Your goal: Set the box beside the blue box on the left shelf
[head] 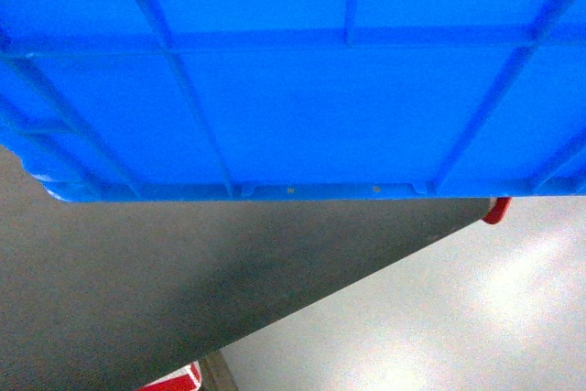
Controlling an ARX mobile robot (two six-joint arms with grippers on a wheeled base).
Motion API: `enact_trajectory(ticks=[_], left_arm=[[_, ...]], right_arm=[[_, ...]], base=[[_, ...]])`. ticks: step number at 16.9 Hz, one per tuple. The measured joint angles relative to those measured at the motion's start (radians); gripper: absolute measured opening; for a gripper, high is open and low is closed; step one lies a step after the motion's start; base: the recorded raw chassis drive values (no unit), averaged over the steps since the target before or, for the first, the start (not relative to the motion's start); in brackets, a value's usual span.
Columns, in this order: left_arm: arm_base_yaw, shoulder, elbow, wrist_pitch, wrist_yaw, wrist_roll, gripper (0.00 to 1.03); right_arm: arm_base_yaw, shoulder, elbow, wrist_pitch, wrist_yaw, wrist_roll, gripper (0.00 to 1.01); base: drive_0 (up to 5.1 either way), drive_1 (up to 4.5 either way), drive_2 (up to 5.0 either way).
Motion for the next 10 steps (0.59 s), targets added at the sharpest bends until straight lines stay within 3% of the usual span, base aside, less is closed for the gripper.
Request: enact_trajectory(ticks=[10], left_arm=[[0.0, 0.0, 0.0, 0.0, 0.0, 0.001, 0.19]], right_arm=[[0.0, 0.0, 0.0, -0.001, 0.0, -0.002, 0.16]], base=[[-1.5, -1.51, -1.5]])
